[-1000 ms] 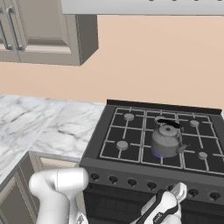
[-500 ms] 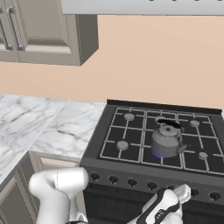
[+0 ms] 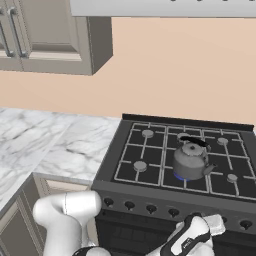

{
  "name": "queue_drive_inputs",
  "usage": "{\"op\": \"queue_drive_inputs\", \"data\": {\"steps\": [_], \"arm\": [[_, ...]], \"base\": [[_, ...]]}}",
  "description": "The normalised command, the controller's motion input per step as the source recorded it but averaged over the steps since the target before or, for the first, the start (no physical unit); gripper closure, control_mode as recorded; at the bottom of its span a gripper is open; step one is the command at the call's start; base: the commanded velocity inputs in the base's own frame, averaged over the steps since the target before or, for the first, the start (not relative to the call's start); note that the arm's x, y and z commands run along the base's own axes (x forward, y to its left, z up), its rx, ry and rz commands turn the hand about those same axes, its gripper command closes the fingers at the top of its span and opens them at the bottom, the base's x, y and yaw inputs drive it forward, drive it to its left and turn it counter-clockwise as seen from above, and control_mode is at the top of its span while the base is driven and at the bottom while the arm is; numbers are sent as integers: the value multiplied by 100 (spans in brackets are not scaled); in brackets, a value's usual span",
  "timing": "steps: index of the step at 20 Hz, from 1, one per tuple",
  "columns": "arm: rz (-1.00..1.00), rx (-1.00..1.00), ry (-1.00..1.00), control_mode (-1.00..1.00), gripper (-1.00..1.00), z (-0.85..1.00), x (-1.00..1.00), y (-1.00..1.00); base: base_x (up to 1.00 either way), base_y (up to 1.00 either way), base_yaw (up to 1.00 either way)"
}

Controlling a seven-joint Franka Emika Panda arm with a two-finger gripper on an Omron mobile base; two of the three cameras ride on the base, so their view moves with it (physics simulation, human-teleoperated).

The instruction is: The kettle is done boiling. Turn off the stove, then wait for 300 timesteps before moving the kettle to the dining table.

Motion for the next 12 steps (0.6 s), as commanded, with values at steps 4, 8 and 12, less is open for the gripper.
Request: {"op": "queue_drive_inputs", "data": {"steps": [4, 8, 12], "arm": [[0, 32, -5, -100, 100, 0, -17, -17], [0, 31, -3, -100, 100, 0, -15, -18], [0, 31, -1, -100, 100, 0, -12, -20]], "base": [[0, 0, 0], [0, 0, 0], [0, 0, 0]]}}
